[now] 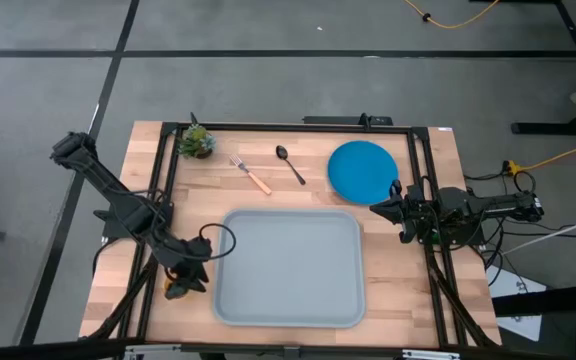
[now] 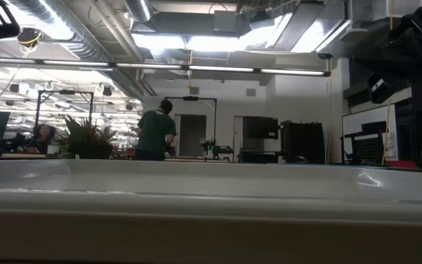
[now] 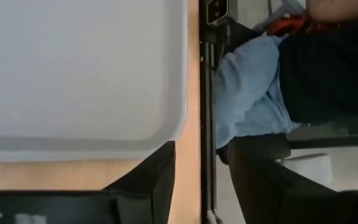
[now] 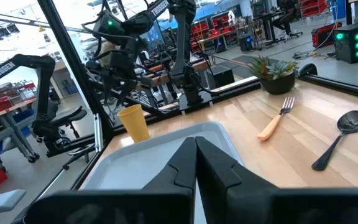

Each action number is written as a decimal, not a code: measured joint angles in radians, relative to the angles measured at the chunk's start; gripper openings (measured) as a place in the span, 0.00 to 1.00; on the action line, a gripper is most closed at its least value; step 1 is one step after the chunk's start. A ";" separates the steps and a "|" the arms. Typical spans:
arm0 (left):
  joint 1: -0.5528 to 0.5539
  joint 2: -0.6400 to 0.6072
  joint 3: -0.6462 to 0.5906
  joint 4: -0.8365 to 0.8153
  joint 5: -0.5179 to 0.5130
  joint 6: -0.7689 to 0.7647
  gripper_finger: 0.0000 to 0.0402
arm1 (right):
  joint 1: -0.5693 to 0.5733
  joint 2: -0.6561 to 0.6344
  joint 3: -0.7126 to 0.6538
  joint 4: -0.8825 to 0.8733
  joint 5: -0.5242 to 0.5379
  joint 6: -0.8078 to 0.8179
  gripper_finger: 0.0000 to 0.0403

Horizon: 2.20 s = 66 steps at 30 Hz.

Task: Pick and place plate/cup/fork/spoon on tray
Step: Put the yellow cup on the top left of the gray tray

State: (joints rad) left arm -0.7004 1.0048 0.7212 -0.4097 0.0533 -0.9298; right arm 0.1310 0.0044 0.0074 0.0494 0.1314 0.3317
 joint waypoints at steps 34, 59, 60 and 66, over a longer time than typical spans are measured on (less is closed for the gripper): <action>-0.030 -0.071 0.000 -0.497 0.016 -0.026 0.35 | 0.000 0.000 0.000 -0.001 0.000 -0.052 0.03; -0.107 0.103 0.000 -0.470 -0.011 -0.064 0.35 | 0.000 0.000 0.000 -0.001 0.000 -0.053 0.03; -0.107 0.110 0.000 -0.461 -0.024 -0.064 0.35 | 0.000 0.000 0.000 -0.001 0.000 -0.053 0.03; -0.105 0.153 0.000 -0.437 -0.100 -0.106 0.35 | 0.000 0.000 0.000 -0.002 0.000 -0.053 0.03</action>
State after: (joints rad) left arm -0.8049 1.1573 0.7216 -0.8465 -0.0470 -1.0359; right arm 0.1314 0.0041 0.0074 0.0475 0.1310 0.2790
